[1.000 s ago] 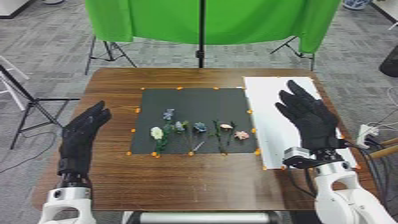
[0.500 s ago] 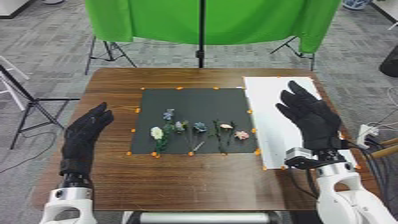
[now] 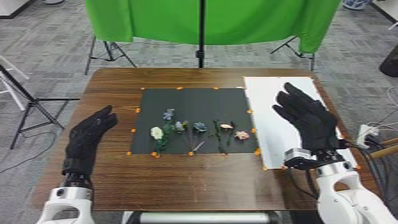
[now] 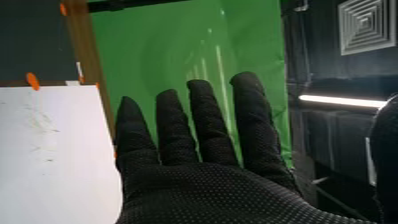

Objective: Arrange flowers

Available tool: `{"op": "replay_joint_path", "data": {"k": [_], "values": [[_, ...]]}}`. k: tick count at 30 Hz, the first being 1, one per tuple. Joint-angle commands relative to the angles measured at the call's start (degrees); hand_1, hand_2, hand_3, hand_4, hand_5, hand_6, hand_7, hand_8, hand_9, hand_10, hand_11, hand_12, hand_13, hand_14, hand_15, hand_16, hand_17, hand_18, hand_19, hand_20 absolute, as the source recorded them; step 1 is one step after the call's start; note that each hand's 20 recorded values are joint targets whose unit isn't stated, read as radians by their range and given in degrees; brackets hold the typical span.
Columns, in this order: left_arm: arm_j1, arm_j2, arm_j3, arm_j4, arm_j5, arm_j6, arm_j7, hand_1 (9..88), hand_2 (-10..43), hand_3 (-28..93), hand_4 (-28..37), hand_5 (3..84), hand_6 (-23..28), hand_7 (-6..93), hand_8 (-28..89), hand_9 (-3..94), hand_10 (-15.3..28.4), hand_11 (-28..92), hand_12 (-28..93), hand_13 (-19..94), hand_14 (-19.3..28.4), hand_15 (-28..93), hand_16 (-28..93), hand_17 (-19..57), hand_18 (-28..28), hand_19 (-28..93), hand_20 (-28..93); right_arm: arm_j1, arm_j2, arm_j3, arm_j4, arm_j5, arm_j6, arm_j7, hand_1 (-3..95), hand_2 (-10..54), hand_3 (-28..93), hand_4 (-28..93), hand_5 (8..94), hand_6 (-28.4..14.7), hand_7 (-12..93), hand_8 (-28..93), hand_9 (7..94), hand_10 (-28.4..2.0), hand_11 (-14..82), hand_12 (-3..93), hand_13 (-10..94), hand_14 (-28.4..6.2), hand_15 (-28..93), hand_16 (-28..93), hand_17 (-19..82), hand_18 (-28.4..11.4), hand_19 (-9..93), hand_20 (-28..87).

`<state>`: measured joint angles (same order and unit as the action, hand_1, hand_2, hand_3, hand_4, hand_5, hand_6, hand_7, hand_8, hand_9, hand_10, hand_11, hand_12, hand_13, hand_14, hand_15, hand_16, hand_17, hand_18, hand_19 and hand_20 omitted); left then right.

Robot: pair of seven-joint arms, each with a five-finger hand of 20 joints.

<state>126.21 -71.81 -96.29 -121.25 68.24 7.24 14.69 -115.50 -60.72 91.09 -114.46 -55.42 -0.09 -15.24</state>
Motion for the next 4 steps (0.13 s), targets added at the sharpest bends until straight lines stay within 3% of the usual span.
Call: {"op": "replay_joint_path", "data": {"k": [1,2,4], "values": [[0.39,-0.16,-0.10,0.47,0.98,-0.98,-1.00,27.9,3.3,63,-23.1,44.6,7.1,6.3,-5,40.7,14.6,17,11,30,18.1,24,-2,5.9,12.9,9,20,-0.07,0.24,0.00,-1.12,-3.92,0.67,3.46,4.7,-1.2,77,-17,40.6,0.6,8,-7,37.4,-14.0,3.5,11.9,26,-12.9,9,5,16,-15.0,4,23],[0.55,-0.15,-0.17,0.36,0.84,-0.97,-1.17,27.9,3.3,63,-23.0,44.6,7.1,6.2,-5,40.7,14.5,17,11,30,18.1,24,-2,5.9,13.0,9,20,-0.36,0.29,0.22,-2.30,-5.40,2.56,6.66,5.4,-1.1,76,-17,40.6,0.5,8,-7,37.4,-14.1,3.5,11.9,26,-12.9,9,5,15,-15.1,4,23],[0.39,0.00,-0.15,0.53,0.74,-1.12,-1.39,27.9,3.3,63,-23.0,44.6,7.2,6.3,-5,40.8,14.6,16,11,30,18.2,24,-1,5.9,12.9,9,20,-0.49,0.12,0.84,-1.72,-7.12,0.82,6.21,7.0,-1.0,76,-17,41.0,0.2,9,-7,37.8,-14.3,3.6,12.0,26,-13.2,9,6,15,-15.1,4,23]]}}
